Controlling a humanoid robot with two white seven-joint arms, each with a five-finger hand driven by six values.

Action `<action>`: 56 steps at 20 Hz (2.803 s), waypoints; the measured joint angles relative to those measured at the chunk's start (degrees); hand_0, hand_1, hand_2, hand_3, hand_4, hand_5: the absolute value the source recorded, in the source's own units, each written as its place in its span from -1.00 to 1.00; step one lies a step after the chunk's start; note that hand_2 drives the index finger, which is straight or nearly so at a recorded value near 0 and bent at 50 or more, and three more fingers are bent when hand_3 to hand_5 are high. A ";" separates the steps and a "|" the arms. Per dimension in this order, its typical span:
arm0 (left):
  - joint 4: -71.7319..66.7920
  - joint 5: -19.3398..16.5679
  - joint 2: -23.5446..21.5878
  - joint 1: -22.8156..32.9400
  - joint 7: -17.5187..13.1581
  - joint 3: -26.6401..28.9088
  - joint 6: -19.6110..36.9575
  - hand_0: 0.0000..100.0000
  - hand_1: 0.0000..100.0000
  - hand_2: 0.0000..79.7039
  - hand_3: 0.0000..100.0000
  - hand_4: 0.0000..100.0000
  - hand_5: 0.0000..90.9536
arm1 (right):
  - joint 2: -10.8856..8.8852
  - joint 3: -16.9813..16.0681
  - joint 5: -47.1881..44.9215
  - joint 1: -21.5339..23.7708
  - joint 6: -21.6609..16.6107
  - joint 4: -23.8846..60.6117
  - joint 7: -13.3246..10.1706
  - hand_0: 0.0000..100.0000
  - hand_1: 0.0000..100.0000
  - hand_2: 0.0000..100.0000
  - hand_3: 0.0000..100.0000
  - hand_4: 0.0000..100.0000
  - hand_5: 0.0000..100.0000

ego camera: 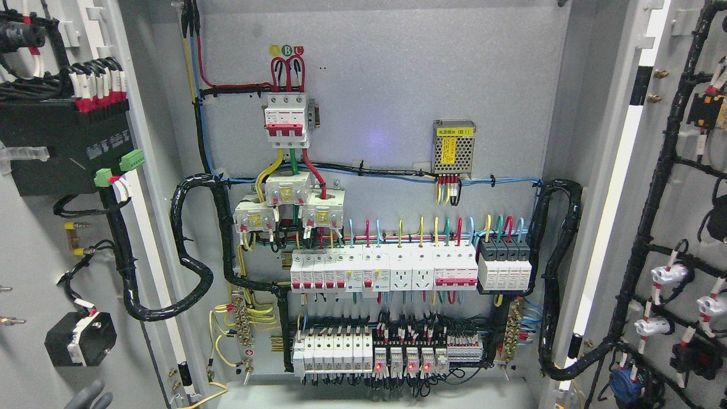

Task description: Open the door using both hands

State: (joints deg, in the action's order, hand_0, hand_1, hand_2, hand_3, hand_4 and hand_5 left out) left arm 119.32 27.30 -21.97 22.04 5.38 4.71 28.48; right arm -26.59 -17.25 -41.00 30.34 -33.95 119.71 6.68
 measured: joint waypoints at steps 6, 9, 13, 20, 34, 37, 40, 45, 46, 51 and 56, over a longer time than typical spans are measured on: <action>-0.62 3.78 -0.61 0.33 0.06 3.12 -3.39 -1.00 -1.00 -1.00 -1.00 -1.00 -1.00 | 0.01 -1.17 -1.79 0.43 -0.01 -0.12 0.00 -0.62 -1.00 -1.00 -1.00 -1.00 -1.00; -1.19 5.39 -0.83 0.28 0.12 4.46 -3.93 -1.00 -1.00 -1.00 -1.00 -1.00 -1.00 | -0.01 -1.65 -2.29 0.59 -0.01 -0.21 0.00 -0.62 -1.00 -1.00 -1.00 -1.00 -1.00; -2.15 7.41 -1.03 0.09 0.15 6.12 -4.17 -1.00 -1.00 -1.00 -1.00 -1.00 -1.00 | -0.07 -2.07 -2.62 0.73 -0.01 -0.36 0.00 -0.62 -1.00 -1.00 -1.00 -1.00 -1.00; -3.71 10.12 -1.41 -0.10 -0.01 8.89 -4.20 -1.00 -1.00 -1.00 -1.00 -1.00 -1.00 | -0.14 -2.56 -2.93 0.88 -0.03 -0.84 0.01 -0.62 -1.00 -1.00 -1.00 -1.00 -1.00; -8.12 16.19 -3.40 -0.44 -0.31 12.73 -4.97 -1.00 -1.00 -1.00 -1.00 -1.00 -1.00 | -0.04 -3.69 -3.34 1.02 -0.03 -1.74 0.33 -0.62 -1.00 -1.00 -1.00 -1.00 -1.00; -9.16 17.20 -3.83 -0.74 -0.31 13.25 -5.21 -1.00 -1.00 -1.00 -1.00 -1.00 -1.00 | -0.08 -3.84 -3.36 1.02 -0.01 -1.86 0.01 -0.62 -1.00 -1.00 -1.00 -1.00 -1.00; -10.19 18.09 -4.31 -1.12 -0.13 13.65 -5.26 -1.00 -1.00 -1.00 -1.00 -1.00 -1.00 | -0.11 -3.96 -3.37 1.03 0.00 -1.93 -0.04 -0.62 -1.00 -1.00 -1.00 -1.00 -1.00; -11.96 19.09 -4.99 -2.03 -0.07 14.13 -5.34 -1.00 -1.00 -1.00 -1.00 -1.00 -1.00 | -0.19 -4.03 -3.38 1.04 0.00 -1.80 -0.07 -0.62 -1.00 -1.00 -1.00 -1.00 -1.00; -12.30 19.23 -5.10 -2.24 -0.07 14.20 -5.34 -1.00 -1.00 -1.00 -1.00 -1.00 -1.00 | -0.20 -4.00 -3.38 1.06 0.00 -1.72 -0.08 -0.62 -1.00 -1.00 -1.00 -1.00 -1.00; -13.75 19.79 -5.55 -2.97 -0.05 14.48 -5.39 -1.00 -1.00 -1.00 -1.00 -1.00 -1.00 | -0.25 -3.62 -3.31 1.38 -0.01 -1.27 -0.19 -0.62 -1.00 -1.00 -1.00 -1.00 -1.00; -14.76 20.55 -6.02 -3.33 -0.04 14.65 -5.44 -1.00 -1.00 -1.00 -1.00 -1.00 -1.00 | -0.61 -2.52 -3.25 1.69 -0.72 -0.82 -0.16 -0.62 -1.00 -1.00 -1.00 -1.00 -1.00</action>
State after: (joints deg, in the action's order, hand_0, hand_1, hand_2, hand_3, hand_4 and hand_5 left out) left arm 104.56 47.85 -27.99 18.71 5.34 19.36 23.04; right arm -27.20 -19.77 -44.24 32.03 -34.67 118.89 6.52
